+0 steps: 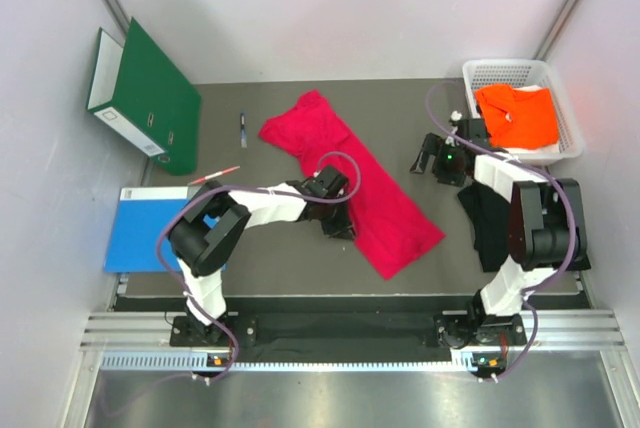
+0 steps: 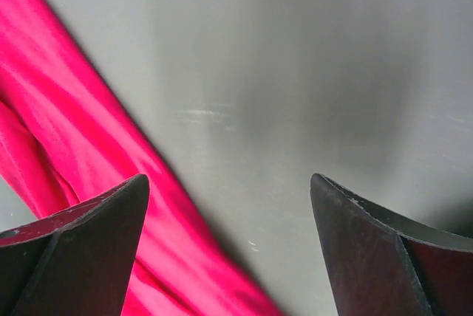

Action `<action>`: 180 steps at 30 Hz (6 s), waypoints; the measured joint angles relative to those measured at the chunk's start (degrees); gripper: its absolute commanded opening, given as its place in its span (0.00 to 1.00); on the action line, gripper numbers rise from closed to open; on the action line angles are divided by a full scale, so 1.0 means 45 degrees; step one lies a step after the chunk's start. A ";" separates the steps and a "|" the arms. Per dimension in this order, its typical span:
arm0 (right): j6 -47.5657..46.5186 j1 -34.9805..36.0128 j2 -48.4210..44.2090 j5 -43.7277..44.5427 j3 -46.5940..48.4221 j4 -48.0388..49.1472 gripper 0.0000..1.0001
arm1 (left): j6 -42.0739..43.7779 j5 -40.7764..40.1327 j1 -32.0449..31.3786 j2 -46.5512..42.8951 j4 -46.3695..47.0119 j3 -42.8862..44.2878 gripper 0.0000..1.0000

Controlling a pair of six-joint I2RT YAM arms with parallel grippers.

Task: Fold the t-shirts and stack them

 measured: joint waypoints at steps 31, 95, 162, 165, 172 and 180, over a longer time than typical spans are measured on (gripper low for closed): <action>0.0427 0.5396 0.9238 -0.1239 1.1249 0.1506 0.76 | 0.1656 -0.5425 0.0126 -0.7397 -0.8238 -0.1802 0.96; 0.4420 0.3371 -0.3225 -0.0627 -0.6149 0.4843 0.67 | 0.0248 -0.3308 0.0141 -0.3555 0.3497 -0.4299 0.64; 0.6271 0.6169 -0.7315 -0.0262 -0.9301 0.2249 0.01 | -0.0607 -0.2341 0.0117 -0.5654 0.1729 -0.6290 0.53; 0.6271 0.6169 -0.7310 -0.0272 -0.9306 0.2268 0.02 | -0.0690 -0.2356 0.0112 -0.5809 0.1865 -0.6479 0.51; 0.6266 0.6169 -0.7232 -0.0369 -0.9321 0.2399 0.02 | -0.0942 -0.2370 0.0126 -0.6207 0.2108 -0.7091 0.16; 0.6251 0.6169 -0.7305 -0.0515 -0.9486 0.2667 0.00 | -0.1229 -0.1802 0.0131 -0.5940 0.2948 -0.7480 0.00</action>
